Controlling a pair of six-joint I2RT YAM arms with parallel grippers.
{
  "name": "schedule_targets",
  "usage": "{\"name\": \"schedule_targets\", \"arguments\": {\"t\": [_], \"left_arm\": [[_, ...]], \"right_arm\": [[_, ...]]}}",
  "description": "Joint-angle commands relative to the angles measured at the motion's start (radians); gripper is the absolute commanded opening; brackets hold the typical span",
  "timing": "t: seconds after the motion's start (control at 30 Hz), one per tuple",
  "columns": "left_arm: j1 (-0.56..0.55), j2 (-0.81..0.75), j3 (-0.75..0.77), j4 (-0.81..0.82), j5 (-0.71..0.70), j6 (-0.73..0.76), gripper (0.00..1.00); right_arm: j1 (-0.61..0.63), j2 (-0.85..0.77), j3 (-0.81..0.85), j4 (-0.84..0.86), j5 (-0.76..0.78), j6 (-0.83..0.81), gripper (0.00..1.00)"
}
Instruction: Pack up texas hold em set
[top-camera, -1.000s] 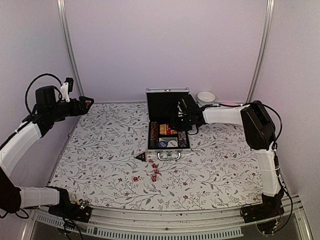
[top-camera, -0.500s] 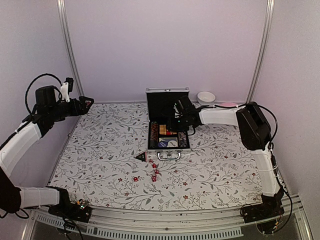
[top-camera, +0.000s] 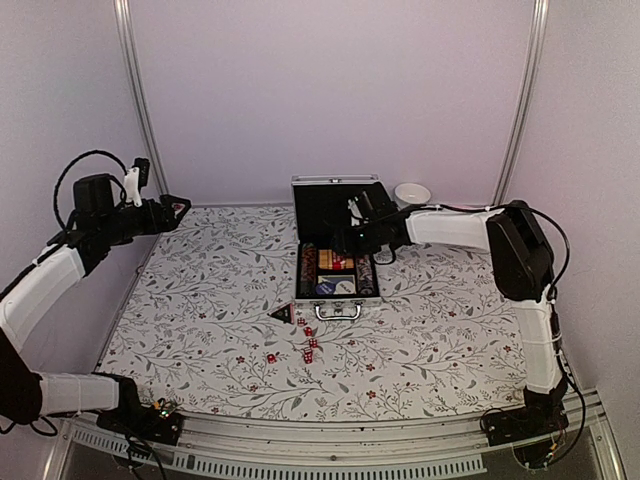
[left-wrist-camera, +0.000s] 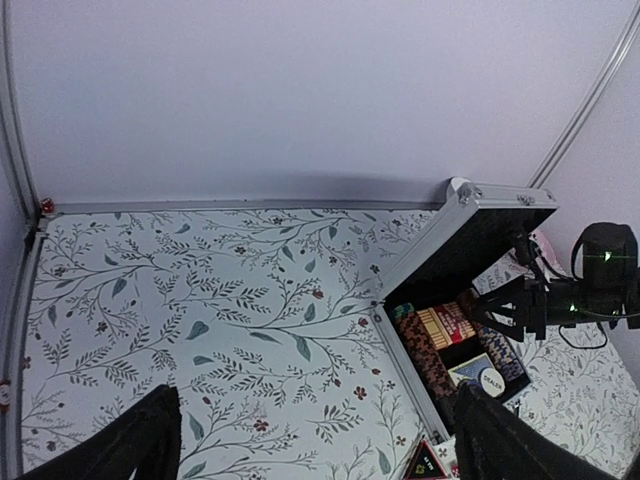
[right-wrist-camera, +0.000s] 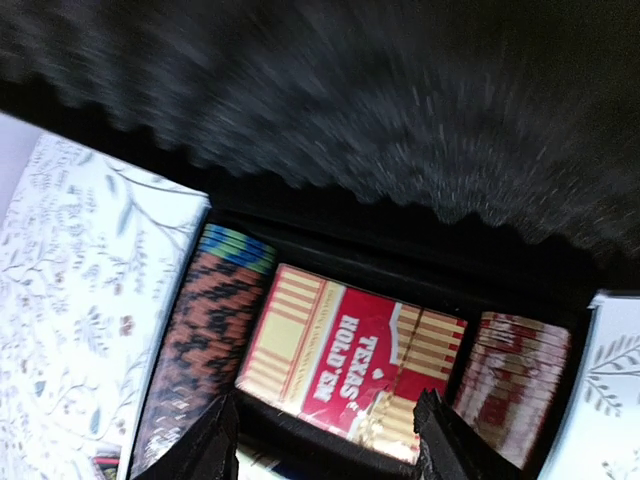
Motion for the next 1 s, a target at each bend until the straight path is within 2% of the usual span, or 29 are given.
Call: {"name": "schedule_targets", "arguments": {"t": [0.0, 0.17, 0.37, 0.6, 0.83, 0.97], "left_arm": [[-0.013, 0.027, -0.020, 0.042, 0.058, -0.053, 0.94], [-0.116, 0.009, -0.033, 0.014, -0.089, -0.061, 0.94], [-0.206, 0.015, -0.203, 0.190, -0.127, -0.202, 0.93], [-0.288, -0.018, -0.317, 0.355, -0.227, -0.191, 0.91], [-0.349, -0.082, -0.542, 0.681, -0.372, -0.096, 0.91], [-0.368, -0.106, -0.655, 0.839, -0.430, -0.062, 0.91]], "right_arm": [[0.008, -0.181, -0.084, 0.080, -0.037, -0.064, 0.61], [0.040, -0.323, -0.215, 0.063, -0.018, -0.055, 0.61], [0.172, -0.392, -0.263, -0.058, 0.072, -0.002, 0.61], [0.335, -0.314, -0.224, -0.135, 0.068, 0.120, 0.54], [0.402, -0.226, -0.178, -0.238, 0.081, 0.231, 0.50], [0.419, -0.163, -0.109, -0.366, 0.131, 0.277, 0.48]]}}
